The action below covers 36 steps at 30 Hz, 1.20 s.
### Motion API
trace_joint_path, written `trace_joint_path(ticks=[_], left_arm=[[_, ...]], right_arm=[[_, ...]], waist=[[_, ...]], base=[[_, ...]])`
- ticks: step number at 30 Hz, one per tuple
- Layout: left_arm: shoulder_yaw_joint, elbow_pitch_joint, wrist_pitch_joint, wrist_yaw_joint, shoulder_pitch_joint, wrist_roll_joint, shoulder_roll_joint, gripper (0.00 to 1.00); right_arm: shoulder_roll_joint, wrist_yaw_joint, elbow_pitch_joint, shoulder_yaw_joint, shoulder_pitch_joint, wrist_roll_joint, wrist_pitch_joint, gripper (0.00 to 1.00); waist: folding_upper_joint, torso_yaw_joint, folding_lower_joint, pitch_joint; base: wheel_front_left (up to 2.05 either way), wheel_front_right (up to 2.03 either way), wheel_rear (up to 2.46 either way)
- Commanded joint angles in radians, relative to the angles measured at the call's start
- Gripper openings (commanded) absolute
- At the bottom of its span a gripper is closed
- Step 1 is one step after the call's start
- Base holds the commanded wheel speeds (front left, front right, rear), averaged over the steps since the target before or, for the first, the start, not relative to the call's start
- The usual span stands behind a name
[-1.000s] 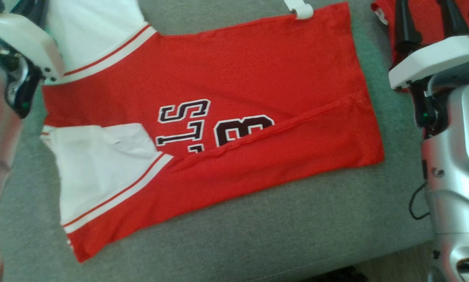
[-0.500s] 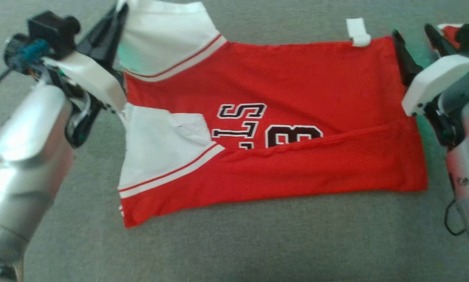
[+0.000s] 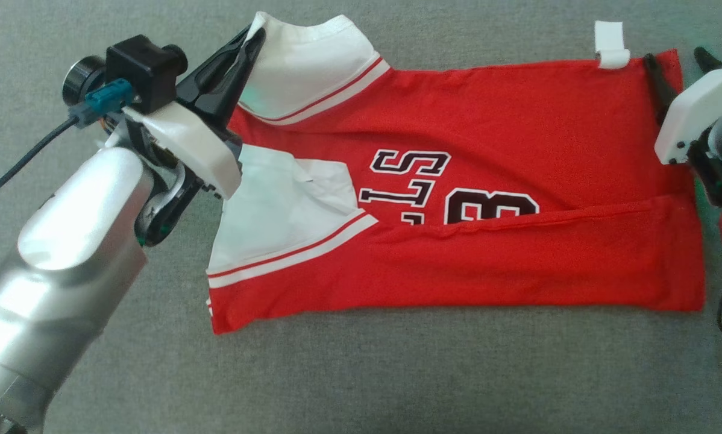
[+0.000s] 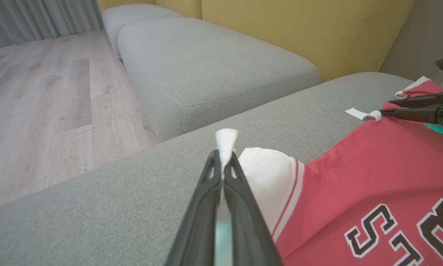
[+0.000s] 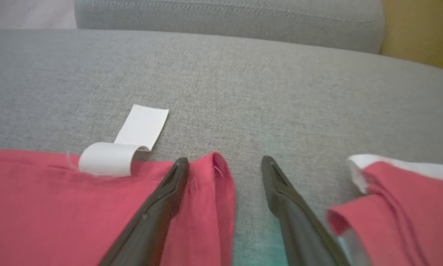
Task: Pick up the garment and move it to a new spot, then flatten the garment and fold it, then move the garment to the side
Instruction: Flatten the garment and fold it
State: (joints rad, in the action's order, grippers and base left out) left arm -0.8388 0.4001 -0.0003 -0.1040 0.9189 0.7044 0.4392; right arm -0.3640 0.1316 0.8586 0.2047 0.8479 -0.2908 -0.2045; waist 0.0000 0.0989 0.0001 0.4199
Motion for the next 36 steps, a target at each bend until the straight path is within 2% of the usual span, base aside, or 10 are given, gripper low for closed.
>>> trace_joint_path(ticks=[1,3,5,9,14,20,25,31,36], left_arm=[[0.041,-0.033,0.008,0.01,0.042,0.004,0.052,0.0],[0.042,-0.035,0.011,0.012,0.045,0.005,0.054,0.0],[0.046,-0.033,0.015,0.017,0.053,0.005,0.058,0.0],[0.062,-0.013,0.012,0.029,0.068,0.011,0.067,0.0],[0.101,0.04,-0.014,0.046,0.096,0.029,0.07,0.0],[0.135,0.123,-0.066,0.064,0.177,0.013,0.07,0.0],[0.167,0.213,-0.125,0.075,0.272,0.003,0.048,0.0],[0.174,0.326,-0.194,0.055,0.356,-0.005,-0.003,0.0],[0.149,0.383,-0.218,0.02,0.344,-0.005,-0.035,0.0]], right_arm=[[-0.011,-0.001,0.003,0.036,0.019,-0.012,-0.023,1.0],[-0.012,-0.001,0.016,0.049,0.026,-0.02,-0.036,1.0],[-0.014,-0.001,0.034,0.072,0.041,-0.038,-0.056,0.0],[-0.022,-0.001,0.037,0.109,0.081,-0.079,-0.052,0.0],[-0.029,-0.001,0.008,0.133,0.139,-0.129,0.021,0.0],[-0.019,-0.001,-0.005,0.127,0.225,-0.166,0.124,0.0],[0.014,-0.001,0.013,0.093,0.308,-0.205,0.205,0.0],[0.051,-0.001,0.057,0.09,0.365,-0.222,0.271,0.0],[0.052,-0.001,0.092,0.101,0.342,-0.268,0.283,0.0]], waist=[[0.0,0.009,-0.0001,0.018],[0.0,0.009,-0.0001,0.023],[0.0,0.008,-0.0001,0.03],[0.0,-0.001,-0.0001,0.038],[0.0,-0.024,-0.0001,0.041],[0.0,-0.062,-0.0001,0.054],[0.0,-0.084,-0.0001,0.071],[0.0,-0.091,-0.0001,0.075],[0.0,-0.08,-0.0001,0.055]], base=[[0.0,0.0,0.0],[0.0,0.0,0.0],[0.0,0.0,0.0],[0.0,0.0,0.0],[0.0,0.0,0.0],[0.0,0.0,0.0],[0.0,0.0,0.0],[0.0,0.0,0.0],[0.0,0.0,0.0]])
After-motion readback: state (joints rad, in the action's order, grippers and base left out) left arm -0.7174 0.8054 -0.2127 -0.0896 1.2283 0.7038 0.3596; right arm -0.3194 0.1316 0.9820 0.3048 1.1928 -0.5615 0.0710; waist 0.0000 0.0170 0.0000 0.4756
